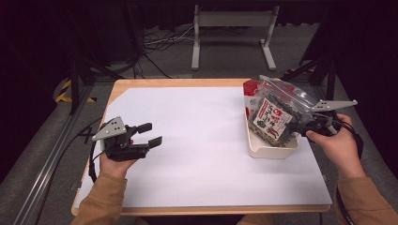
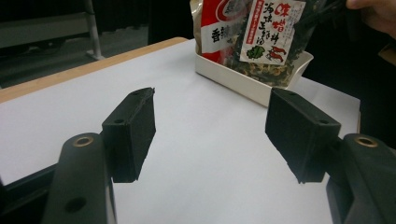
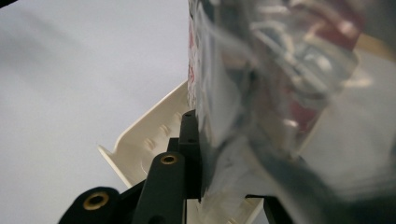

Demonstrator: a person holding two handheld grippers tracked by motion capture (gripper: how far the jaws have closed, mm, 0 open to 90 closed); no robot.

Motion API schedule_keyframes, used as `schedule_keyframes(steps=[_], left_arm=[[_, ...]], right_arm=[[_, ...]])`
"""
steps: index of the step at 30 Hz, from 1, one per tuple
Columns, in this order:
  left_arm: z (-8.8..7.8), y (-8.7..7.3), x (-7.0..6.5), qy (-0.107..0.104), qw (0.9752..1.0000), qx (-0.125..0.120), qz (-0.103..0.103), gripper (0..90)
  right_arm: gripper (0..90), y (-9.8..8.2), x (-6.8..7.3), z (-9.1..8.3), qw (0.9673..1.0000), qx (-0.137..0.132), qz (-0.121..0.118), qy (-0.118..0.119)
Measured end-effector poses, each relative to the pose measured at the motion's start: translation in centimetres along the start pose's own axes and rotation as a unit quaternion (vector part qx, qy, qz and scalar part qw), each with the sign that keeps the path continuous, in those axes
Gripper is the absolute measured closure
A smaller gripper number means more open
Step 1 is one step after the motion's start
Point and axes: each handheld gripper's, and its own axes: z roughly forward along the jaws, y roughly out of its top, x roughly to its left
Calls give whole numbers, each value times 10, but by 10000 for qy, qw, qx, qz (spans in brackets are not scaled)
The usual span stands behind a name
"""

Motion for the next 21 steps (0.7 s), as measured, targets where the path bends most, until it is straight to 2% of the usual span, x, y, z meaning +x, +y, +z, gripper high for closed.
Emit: schedule_keyframes(steps=[2, 5, 9, 12, 17, 21], left_arm=[[-1, 0, 0, 37, 10000, -8, 29, 314], [-3, -2, -1, 72, 10000, -28, 26, 307], [-5, -3, -2, 116, 9999, -83, 91, 288], [-7, -4, -5, 128, 9998, -98, 114, 274], [-9, -6, -8, 166, 9996, -56, 215, 259], [-14, -10, -11, 209, 9995, -37, 253, 250]], right_arm=[[715, -2, 0, -2, 10000, -84, -12, -29], [600, -4, 2, -7, 9997, -225, 75, -20], [463, -10, 3, -17, 9988, -471, 75, -133], [403, -16, 3, -27, 9977, -626, 111, -234], [384, -28, 7, -38, 9966, -765, 101, -271], [375, -35, 15, -44, 9957, -888, -6, -279]])
